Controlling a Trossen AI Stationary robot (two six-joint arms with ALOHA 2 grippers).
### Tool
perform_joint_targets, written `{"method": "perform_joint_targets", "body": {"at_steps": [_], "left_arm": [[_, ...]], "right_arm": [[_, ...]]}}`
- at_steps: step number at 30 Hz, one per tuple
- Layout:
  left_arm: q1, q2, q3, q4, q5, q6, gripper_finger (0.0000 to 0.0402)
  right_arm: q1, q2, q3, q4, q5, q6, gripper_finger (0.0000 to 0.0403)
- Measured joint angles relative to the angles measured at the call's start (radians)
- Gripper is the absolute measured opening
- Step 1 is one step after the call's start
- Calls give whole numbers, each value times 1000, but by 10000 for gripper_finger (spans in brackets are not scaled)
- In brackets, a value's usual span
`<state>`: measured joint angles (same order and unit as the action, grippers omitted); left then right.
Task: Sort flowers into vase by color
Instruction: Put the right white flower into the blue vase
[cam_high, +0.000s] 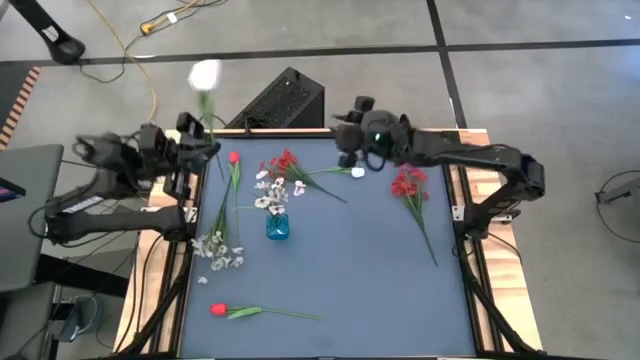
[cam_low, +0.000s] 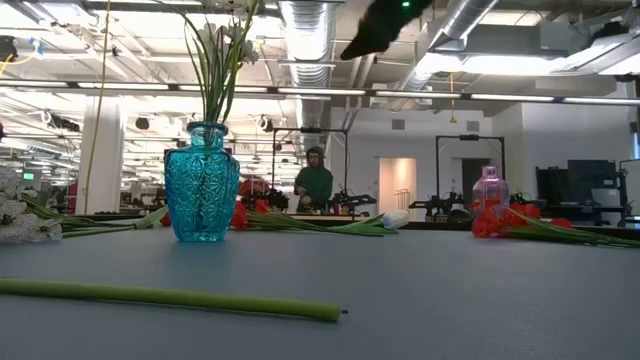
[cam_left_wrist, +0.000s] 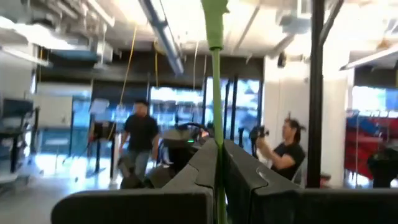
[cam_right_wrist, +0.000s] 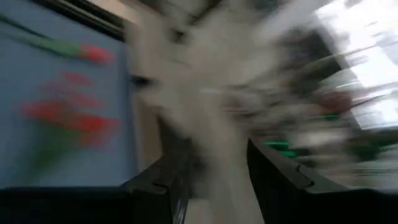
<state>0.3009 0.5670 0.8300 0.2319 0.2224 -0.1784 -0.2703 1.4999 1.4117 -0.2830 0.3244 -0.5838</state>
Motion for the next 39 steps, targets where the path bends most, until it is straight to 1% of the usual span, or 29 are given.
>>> {"method": "perform_joint_targets", "body": {"at_steps": [2, 3, 4, 6, 8, 10, 11, 13, 15, 16, 17, 19, 21, 24, 28, 29, 34, 39], "left_arm": [[-8, -44, -117, 141, 2, -35, 0], [-10, -62, -171, 219, 9, -51, 0], [-10, -81, -217, 287, 18, -67, 0], [-10, -108, -292, 404, 55, -75, 0], [-10, -130, -341, 487, 85, -43, 0], [-10, -137, -369, 531, 87, 36, 0], [-10, -136, -377, 534, 70, 80, 0], [-5, -102, -388, 526, -11, 152, 0], [9, -41, -391, 517, -87, 174, 0], [19, -6, -388, 532, -91, 182, 0], [31, 30, -384, 550, -77, 188, 0], [57, 97, -364, 599, -13, 186, 0], [86, 160, -328, 658, 50, 161, 0], [131, 247, -258, 682, 119, 119, 0], [180, 366, -142, 676, 205, 65, 0], [189, 397, -117, 668, 230, 44, 0], [218, 530, -13, 662, 352, -48, 0], [225, 600, 36, 685, 340, -40, 0]], "right_arm": [[-49, -24, 0, -87, -253, 158, 169], [-66, -30, 0, -124, -361, 215, 166], [-76, -35, 0, -151, -445, 256, 163], [-74, -44, -11, -181, -540, 302, 157], [-52, -58, -30, -165, -564, 315, 151], [-22, -63, -42, -98, -568, 303, 144], [-10, -63, -44, -48, -570, 295, 142], [13, -53, -45, 67, -571, 276, 137], [26, -37, -44, 188, -570, 239, 134], [30, -25, -44, 243, -570, 217, 133], [30, -12, -44, 306, -570, 205, 133], [28, 13, -45, 415, -570, 199, 133], [20, 41, -45, 537, -570, 241, 135], [-1, 72, -44, 640, -581, 327, 142], [-32, 114, -3, 637, -726, 386, 162], [-38, 126, 10, 635, -747, 397, 169], [-47, 144, 40, 633, -749, 400, 206], [-49, 142, 40, 632, -771, 400, 231]]}}
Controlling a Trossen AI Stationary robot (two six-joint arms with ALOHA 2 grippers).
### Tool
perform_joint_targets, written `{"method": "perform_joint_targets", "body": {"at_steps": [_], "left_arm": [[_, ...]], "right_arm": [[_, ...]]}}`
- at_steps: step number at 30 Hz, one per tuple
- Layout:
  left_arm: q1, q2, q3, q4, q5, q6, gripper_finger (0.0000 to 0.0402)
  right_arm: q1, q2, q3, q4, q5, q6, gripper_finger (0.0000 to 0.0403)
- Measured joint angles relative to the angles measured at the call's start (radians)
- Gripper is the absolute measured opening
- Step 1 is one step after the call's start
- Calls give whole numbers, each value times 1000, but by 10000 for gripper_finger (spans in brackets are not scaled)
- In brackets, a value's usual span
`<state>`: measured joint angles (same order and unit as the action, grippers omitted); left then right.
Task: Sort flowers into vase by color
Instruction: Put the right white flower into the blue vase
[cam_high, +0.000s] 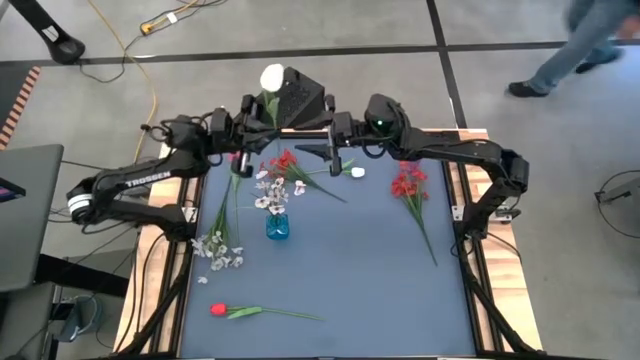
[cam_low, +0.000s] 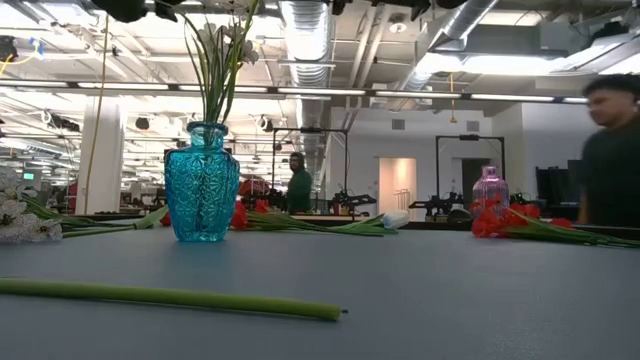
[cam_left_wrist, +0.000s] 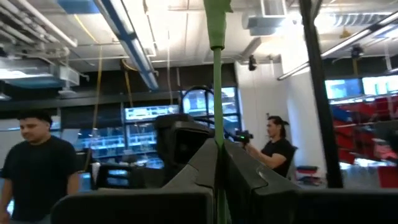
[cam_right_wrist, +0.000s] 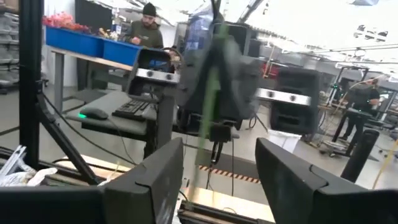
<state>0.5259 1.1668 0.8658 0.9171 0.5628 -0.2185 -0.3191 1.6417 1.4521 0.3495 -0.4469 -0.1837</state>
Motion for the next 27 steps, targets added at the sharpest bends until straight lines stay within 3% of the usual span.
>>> {"method": "perform_joint_targets", "body": {"at_steps": [9, 16, 27], "left_arm": [[-8, 134, 65, 24, 8, -16, 0], [-8, 145, 70, 49, 0, -13, 0], [-11, 143, 70, 89, -45, -13, 0]], "right_arm": [[0, 16, 0, -17, 0, -5, 234], [-4, 14, 0, -34, 23, -3, 230], [-4, 17, 0, -18, 57, -23, 111]]}}
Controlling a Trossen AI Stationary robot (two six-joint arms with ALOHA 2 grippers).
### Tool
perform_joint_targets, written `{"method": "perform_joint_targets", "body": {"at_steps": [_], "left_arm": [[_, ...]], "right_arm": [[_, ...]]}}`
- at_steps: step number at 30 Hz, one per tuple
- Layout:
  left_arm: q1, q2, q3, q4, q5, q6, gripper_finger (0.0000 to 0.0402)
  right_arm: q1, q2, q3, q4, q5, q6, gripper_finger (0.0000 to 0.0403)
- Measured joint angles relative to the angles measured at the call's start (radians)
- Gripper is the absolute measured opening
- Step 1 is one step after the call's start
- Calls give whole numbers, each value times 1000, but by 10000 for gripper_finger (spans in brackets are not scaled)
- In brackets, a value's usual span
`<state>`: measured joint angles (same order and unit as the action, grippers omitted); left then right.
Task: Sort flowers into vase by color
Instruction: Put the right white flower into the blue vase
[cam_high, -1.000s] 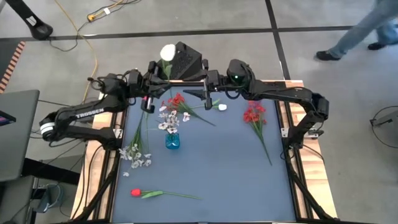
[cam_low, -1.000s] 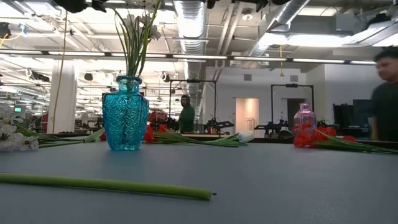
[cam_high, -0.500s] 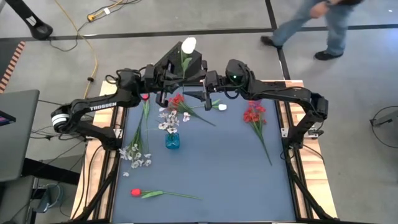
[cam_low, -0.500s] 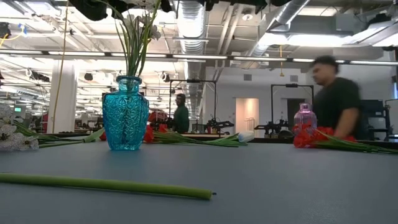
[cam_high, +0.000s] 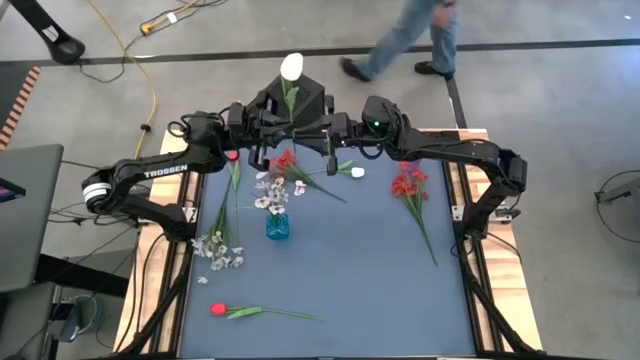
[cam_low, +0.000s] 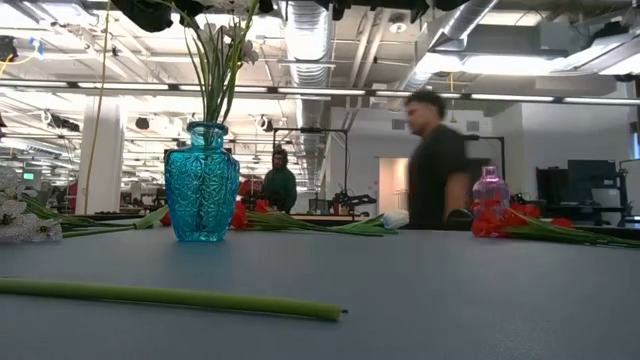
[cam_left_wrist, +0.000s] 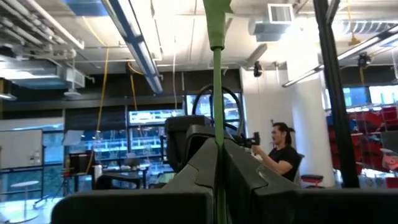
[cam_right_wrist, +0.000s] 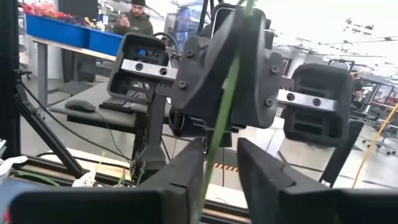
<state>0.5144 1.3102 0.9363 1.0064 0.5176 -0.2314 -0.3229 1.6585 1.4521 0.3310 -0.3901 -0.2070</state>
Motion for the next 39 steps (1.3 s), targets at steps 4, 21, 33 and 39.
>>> {"method": "perform_joint_targets", "body": {"at_steps": [4, 21, 33, 39], "left_arm": [[-5, 0, 0, -35, -9, 39, 0], [25, -9, -3, -144, 66, 57, 0], [82, -8, -8, -202, 177, 2, 0], [82, -8, -7, -239, 214, 1, 0]], "right_arm": [[8, 20, 0, 12, -1, 1, 89], [-13, 17, -2, -138, 24, 23, 24], [-27, -14, -2, -266, 58, 24, 26], [-28, -16, -2, -287, 60, 20, 32]]}}
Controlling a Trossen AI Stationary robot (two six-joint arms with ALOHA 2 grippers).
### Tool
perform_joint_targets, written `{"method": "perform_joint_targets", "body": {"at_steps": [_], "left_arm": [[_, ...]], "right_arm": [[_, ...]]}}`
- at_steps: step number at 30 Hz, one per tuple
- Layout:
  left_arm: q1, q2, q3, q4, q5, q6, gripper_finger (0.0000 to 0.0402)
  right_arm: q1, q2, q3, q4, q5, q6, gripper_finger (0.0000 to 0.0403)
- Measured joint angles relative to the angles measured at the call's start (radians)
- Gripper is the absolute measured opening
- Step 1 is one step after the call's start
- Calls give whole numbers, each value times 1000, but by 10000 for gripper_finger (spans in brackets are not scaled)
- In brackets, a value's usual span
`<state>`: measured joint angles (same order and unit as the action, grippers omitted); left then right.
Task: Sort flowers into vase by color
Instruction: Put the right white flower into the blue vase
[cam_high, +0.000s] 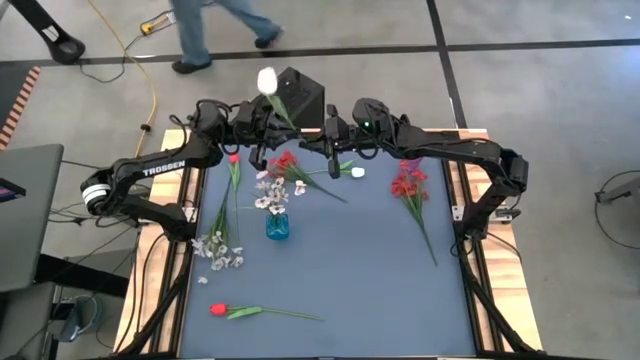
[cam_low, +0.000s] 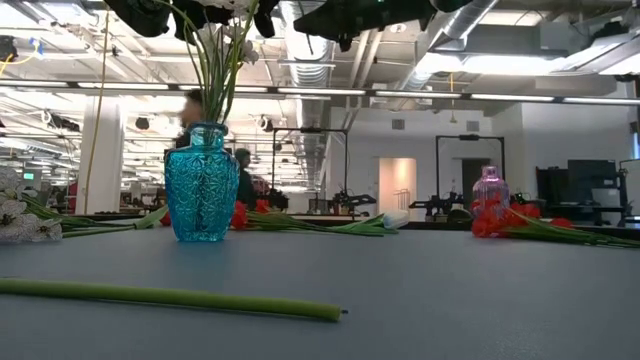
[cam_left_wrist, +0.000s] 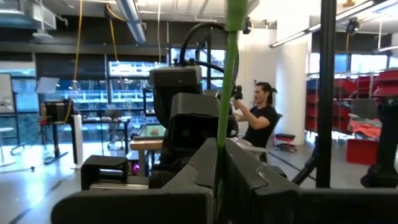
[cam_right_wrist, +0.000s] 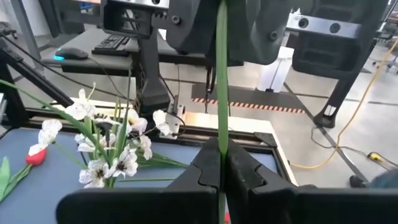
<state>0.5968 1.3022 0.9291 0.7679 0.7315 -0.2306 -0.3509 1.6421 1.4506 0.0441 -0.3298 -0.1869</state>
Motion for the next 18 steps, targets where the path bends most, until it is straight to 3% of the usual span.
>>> {"method": "perform_joint_targets", "body": {"at_steps": [11, 18], "left_arm": [[11, -12, 0, -35, 44, -25, 0], [9, -64, -3, -105, 58, -36, 0]], "right_arm": [[9, -24, 0, -29, -6, -4, 41], [31, -44, 4, 24, 23, 17, 112]]}}
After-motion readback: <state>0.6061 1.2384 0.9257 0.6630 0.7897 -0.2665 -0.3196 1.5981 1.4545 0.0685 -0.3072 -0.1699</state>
